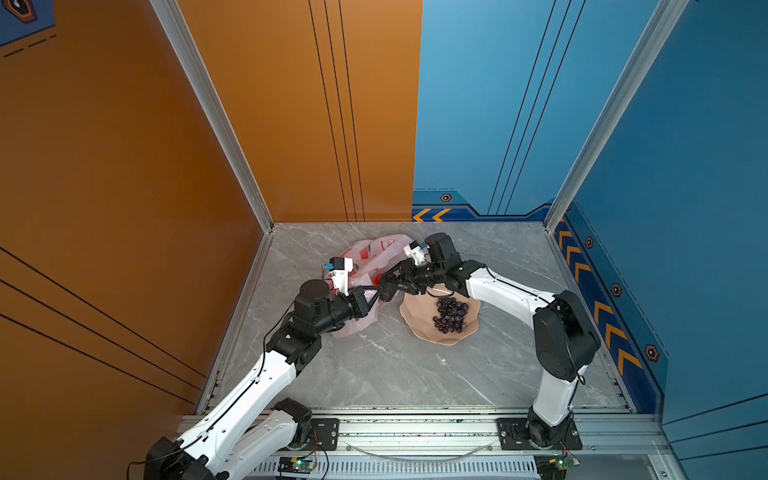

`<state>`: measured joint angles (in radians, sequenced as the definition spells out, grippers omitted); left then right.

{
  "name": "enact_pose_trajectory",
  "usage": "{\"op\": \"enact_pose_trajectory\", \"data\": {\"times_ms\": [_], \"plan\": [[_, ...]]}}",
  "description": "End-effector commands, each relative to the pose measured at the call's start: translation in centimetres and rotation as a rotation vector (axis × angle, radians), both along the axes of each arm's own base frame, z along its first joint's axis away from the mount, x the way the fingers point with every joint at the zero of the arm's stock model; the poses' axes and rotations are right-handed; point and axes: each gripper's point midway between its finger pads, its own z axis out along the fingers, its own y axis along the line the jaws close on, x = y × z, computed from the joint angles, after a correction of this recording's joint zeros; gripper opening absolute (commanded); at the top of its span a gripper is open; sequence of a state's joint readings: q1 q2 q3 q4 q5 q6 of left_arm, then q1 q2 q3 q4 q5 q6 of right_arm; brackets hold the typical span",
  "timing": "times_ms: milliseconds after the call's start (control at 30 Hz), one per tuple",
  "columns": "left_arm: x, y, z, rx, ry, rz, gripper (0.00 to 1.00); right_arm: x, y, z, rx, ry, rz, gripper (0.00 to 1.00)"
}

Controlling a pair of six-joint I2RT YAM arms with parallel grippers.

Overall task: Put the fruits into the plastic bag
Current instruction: 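Carry the avocado with the right gripper into the bag mouth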

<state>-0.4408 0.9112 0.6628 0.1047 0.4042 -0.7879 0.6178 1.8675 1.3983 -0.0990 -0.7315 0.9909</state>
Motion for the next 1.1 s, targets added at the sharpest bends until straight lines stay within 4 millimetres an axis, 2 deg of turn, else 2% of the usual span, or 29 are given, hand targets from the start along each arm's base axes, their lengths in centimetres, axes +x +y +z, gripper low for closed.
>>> {"op": "enact_pose_trajectory", "data": {"times_ms": [0, 367, 667, 733, 767, 800, 867, 1067], "plan": [[-0.3, -0.7, 1.7, 0.002, -0.047, -0.038, 0.0, -0.2, 0.7, -1.2, -0.044, 0.023, 0.026, 0.4], [-1.3, -2.2, 0.9, 0.022, -0.045, -0.118, 0.0, 1.2, 2.3, -4.0, -0.09, 0.086, -0.022, 0.41], [-1.2, -3.1, 0.3, 0.021, -0.038, -0.14, 0.0, 3.0, 4.0, -4.9, -0.096, 0.047, -0.129, 0.41], [-1.0, -3.4, 0.3, 0.02, -0.035, -0.149, 0.0, 3.7, 4.3, -6.1, -0.116, 0.052, -0.143, 0.42], [-0.9, -3.5, 0.5, 0.019, -0.035, -0.152, 0.0, 3.9, 4.3, -6.3, -0.121, 0.049, -0.151, 0.42], [-0.9, -3.6, 0.6, 0.019, -0.037, -0.153, 0.0, 3.1, 5.2, -6.5, -0.125, 0.046, -0.134, 0.44], [-0.8, -3.6, 0.7, 0.017, -0.042, -0.15, 0.0, 2.8, 5.7, -6.6, -0.129, 0.042, -0.129, 0.47], [-0.9, -3.2, 0.2, 0.015, -0.036, -0.128, 0.0, 2.3, 6.8, -4.9, -0.094, 0.0, -0.069, 0.64]]}}
